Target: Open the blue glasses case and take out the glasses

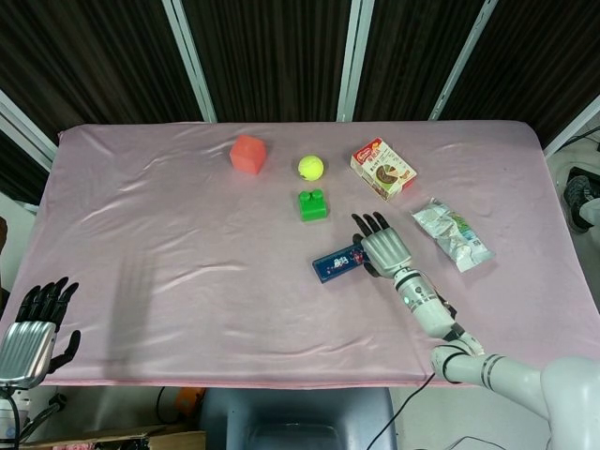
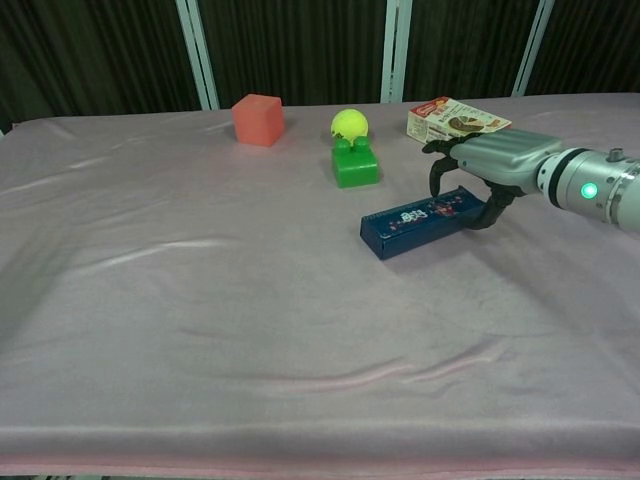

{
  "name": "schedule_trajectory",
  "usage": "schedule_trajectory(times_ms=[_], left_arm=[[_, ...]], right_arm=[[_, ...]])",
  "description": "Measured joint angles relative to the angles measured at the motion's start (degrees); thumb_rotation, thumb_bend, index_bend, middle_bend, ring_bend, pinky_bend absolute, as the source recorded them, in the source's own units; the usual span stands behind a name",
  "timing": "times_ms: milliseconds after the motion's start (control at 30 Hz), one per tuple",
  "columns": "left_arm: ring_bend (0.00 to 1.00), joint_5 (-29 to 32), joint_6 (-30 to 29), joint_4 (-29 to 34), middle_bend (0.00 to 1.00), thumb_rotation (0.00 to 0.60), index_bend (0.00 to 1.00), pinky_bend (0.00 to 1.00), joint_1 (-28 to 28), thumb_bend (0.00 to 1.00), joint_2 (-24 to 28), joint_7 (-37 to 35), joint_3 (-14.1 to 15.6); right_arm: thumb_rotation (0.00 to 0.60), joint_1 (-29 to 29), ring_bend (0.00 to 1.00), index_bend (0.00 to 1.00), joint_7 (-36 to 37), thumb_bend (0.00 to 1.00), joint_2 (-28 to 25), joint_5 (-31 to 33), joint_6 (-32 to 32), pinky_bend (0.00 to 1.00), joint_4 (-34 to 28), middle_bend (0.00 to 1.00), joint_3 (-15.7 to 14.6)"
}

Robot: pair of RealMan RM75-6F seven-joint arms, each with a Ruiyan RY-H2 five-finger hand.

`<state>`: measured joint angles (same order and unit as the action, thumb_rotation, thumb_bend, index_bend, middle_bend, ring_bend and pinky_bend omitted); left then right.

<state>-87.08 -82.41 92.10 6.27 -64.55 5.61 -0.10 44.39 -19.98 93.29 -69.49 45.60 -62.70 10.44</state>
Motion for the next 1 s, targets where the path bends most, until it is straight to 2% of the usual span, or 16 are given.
schedule_trajectory(times_ms=[667,1000], left_arm=[[0.00,-0.3,-0.1,0.0,0.01,0.600,0.00,0.00,-0.1,0.44,0.0,0.0,0.2],[0.00,-0.3,0.0,-0.1,0.01,0.600,0.00,0.00,-0.1,0.44,0.1,-0.2,0.3]], right_arm=[[0.600,0.0,0.03,0.52,1.9,0.46,-1.1,-0.4,1.3,0.00,-0.9,0.06,-0.7],[0.600,0.6,0.05,0.56,2.4,0.49,-0.6,0.3,1.6,0.00,-0.2,0.09,-0.1]])
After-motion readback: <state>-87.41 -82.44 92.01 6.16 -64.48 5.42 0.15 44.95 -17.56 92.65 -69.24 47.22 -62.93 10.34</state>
